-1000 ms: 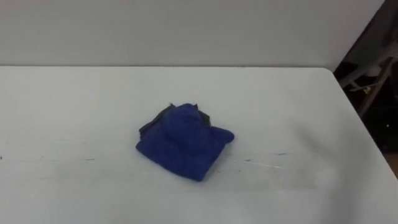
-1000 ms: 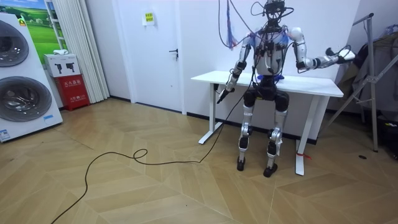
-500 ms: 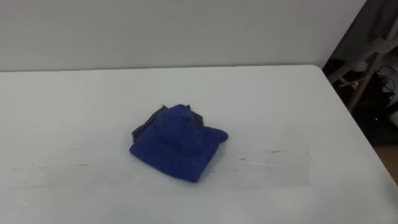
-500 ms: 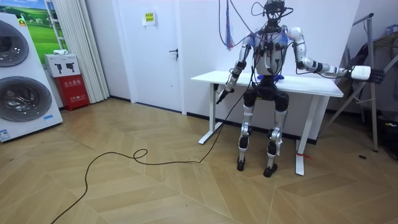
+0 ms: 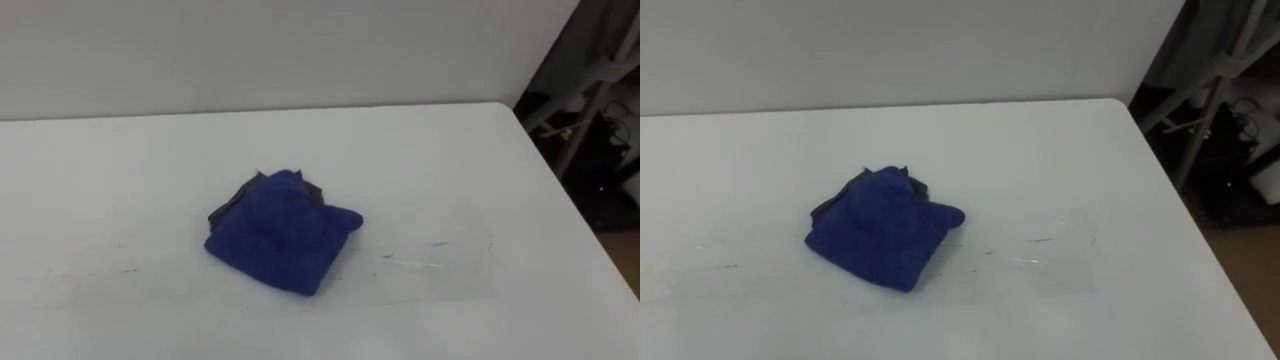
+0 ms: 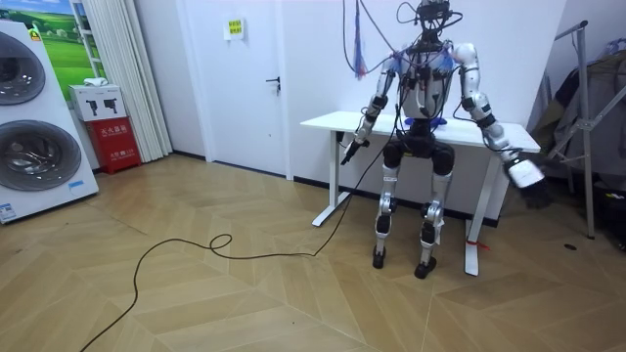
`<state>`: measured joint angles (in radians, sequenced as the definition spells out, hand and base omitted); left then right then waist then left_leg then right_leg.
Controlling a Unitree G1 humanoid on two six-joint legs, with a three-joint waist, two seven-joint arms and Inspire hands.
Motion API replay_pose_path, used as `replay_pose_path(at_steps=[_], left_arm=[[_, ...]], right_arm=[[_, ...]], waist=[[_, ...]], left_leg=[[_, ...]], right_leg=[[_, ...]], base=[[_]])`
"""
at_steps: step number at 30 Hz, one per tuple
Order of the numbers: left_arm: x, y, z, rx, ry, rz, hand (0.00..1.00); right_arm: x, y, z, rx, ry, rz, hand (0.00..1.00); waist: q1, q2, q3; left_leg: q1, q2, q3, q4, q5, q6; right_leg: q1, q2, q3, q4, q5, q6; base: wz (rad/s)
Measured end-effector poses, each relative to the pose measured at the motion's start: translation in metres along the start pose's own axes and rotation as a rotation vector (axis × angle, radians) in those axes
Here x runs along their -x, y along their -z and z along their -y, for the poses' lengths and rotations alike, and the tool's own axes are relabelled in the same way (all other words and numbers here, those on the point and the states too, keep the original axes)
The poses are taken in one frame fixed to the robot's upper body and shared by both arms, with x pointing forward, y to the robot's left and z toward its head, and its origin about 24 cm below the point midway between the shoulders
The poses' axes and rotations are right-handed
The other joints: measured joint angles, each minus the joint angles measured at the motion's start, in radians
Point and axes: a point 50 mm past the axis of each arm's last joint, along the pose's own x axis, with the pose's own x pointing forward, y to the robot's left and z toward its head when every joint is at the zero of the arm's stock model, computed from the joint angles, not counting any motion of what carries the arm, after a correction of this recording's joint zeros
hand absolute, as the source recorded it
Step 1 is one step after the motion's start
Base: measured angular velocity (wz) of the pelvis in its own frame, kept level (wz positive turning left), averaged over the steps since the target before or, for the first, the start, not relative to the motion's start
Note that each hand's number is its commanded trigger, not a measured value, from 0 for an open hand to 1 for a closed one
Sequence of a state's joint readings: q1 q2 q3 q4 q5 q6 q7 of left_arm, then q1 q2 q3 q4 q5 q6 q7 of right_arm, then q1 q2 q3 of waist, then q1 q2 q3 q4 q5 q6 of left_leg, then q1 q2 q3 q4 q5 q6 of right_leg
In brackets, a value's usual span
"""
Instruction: Wipe table
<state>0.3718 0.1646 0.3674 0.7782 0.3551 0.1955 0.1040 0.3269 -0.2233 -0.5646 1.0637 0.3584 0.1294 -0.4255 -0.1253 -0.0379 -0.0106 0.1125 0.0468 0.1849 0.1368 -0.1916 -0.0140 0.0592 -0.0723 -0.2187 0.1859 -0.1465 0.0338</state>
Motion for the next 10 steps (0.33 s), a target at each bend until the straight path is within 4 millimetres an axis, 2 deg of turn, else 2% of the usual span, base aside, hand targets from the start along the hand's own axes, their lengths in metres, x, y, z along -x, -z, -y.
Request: replay_pose_path(at_steps=[2,3,4,6,10], left_arm=[[-0.001,0.000,0.004,-0.009,0.019,-0.013,0.00],[-0.002,-0.002,0.007,-0.017,0.030,-0.017,0.00],[-0.002,-0.002,0.009,-0.024,0.036,-0.019,0.00],[-0.002,-0.004,0.015,-0.060,0.056,-0.009,0.00],[-0.002,-0.021,0.023,-0.090,0.077,0.039,0.00]], right_arm=[[0.001,0.019,-0.005,0.155,-0.054,-0.040,0.00],[0.003,0.027,-0.009,0.269,-0.095,-0.045,0.00],[0.004,0.030,-0.012,0.325,-0.116,-0.043,0.00],[0.009,0.031,-0.029,0.500,-0.203,-0.007,0.00],[0.017,0.023,-0.052,0.673,-0.300,0.073,0.00]], waist=[[0.003,0.010,0.0015],[0.018,0.017,0.0050],[0.022,0.019,0.0045],[0.030,0.021,0.0052],[0.049,0.021,0.0060]], left_leg=[[0.011,0.000,0.002,0.001,-0.001,0.001],[0.022,-0.001,0.006,-0.001,-0.003,0.000],[0.025,-0.001,0.007,-0.001,-0.004,0.000],[0.031,-0.001,0.005,-0.001,-0.004,0.000],[0.019,-0.003,-0.004,0.000,-0.004,0.001]], right_leg=[[0.008,-0.001,0.000,0.000,-0.001,0.001],[0.007,-0.001,0.010,0.002,-0.006,0.002],[0.008,0.000,0.011,0.002,-0.007,0.002],[0.014,0.000,0.005,0.002,-0.008,0.003],[0.017,-0.001,-0.004,0.001,-0.006,0.002]], base=[[-0.04],[-0.11],[-0.09],[0.00],[0.07]])
